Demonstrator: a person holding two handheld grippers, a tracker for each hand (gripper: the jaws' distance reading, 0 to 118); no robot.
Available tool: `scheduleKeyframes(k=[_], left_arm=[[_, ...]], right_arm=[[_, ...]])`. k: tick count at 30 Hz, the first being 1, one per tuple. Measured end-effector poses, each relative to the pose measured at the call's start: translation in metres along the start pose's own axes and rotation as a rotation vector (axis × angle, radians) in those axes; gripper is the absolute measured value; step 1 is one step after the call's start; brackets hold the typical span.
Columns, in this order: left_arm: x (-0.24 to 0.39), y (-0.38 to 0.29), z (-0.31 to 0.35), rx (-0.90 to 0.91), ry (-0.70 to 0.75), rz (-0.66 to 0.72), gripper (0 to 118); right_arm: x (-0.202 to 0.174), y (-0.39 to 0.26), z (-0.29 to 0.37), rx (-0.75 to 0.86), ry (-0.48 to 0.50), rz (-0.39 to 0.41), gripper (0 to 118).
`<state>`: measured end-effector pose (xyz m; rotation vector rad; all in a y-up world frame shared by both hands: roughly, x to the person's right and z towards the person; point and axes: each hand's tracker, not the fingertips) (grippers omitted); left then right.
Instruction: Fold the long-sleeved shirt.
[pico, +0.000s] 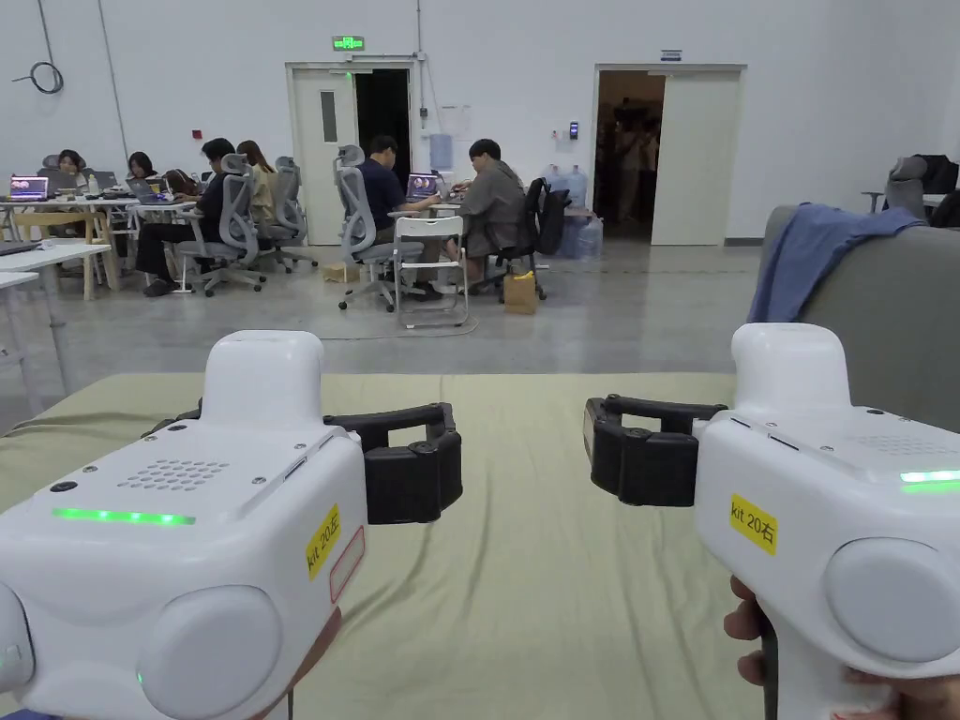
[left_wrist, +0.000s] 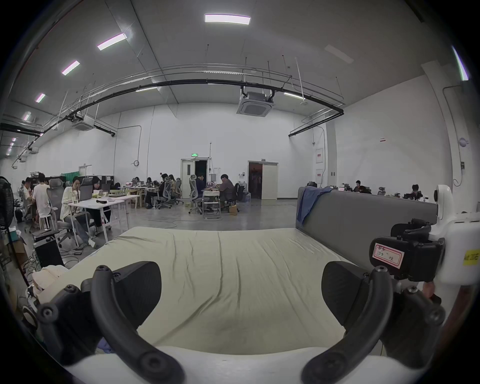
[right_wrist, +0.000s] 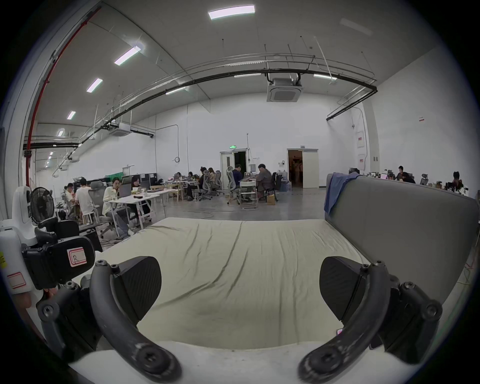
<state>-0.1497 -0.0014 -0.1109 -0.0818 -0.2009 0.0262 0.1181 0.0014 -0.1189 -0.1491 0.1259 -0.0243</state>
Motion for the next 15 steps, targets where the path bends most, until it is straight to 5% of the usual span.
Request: scheduleKeyframes(k=[15], left_arm=[[-0.001, 0.0008, 0.0008, -0.001, -0.004, -0.002, 118]], right_arm=[[-0.0029, 0.0017, 0.0005, 0.001, 0.002, 0.009, 118]])
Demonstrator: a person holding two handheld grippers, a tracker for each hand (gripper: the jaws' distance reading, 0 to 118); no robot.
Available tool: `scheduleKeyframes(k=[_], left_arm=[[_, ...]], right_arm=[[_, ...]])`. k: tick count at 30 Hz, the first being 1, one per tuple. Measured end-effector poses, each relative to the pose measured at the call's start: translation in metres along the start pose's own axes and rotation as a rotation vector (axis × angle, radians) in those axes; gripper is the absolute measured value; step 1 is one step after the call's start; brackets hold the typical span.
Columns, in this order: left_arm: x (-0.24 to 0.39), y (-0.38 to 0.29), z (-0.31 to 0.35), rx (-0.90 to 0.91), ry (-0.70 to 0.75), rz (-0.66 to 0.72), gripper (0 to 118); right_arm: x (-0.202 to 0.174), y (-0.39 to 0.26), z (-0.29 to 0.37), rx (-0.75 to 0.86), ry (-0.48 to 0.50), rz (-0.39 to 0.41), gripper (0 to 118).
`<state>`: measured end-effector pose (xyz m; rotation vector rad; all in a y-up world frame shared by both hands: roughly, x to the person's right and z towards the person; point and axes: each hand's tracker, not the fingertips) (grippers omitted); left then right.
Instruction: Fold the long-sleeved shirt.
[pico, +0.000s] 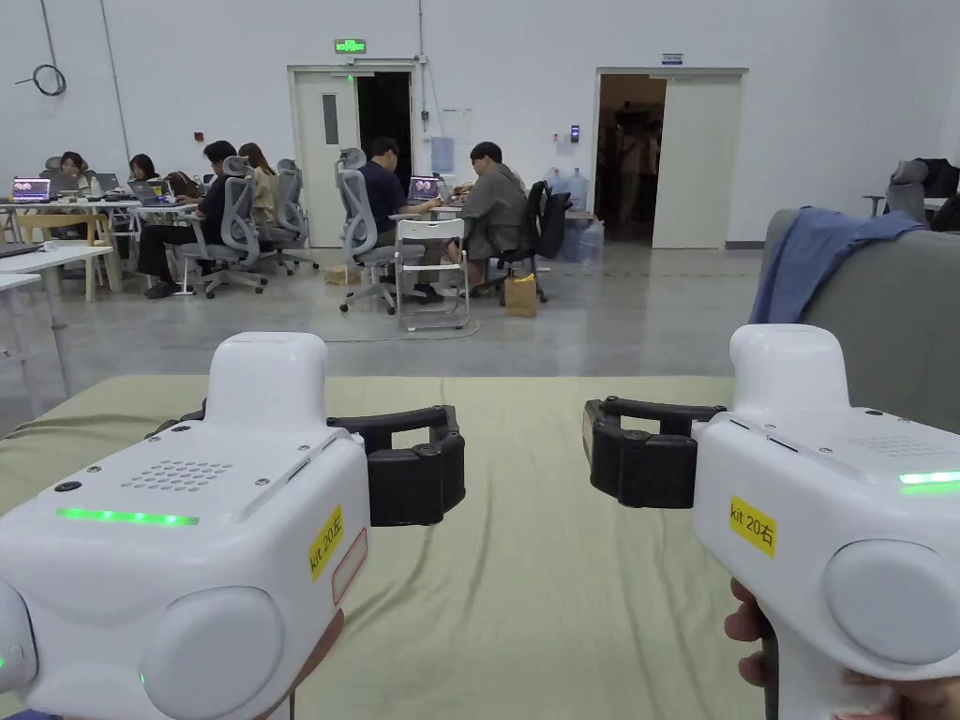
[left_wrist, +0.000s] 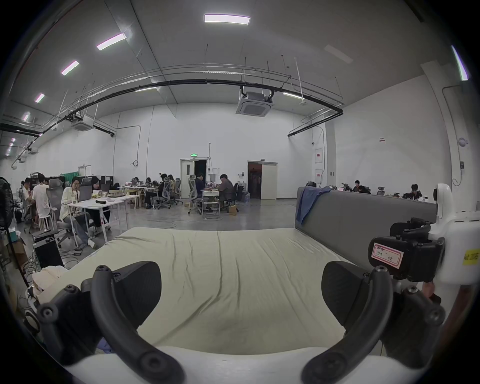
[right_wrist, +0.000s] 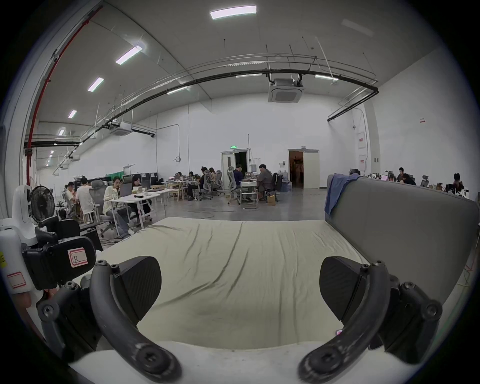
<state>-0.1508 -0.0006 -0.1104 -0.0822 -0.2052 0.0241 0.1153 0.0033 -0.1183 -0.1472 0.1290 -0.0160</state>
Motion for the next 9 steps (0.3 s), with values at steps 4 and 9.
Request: scheduleKeyframes(k=[4, 9], left_arm=[[-0.0003, -0.0001, 0.0001, 0.001, -0.001, 0.001, 118], [-0.0009, -0.0007, 0.0004, -0.001, 0.0, 0.0, 118]], right_arm=[[-0.0005, -0.0007, 0.0001, -0.002, -0.001, -0.001, 118], [-0.0011, -0.0031, 0.0033, 0.027, -0.037, -0.017, 118]])
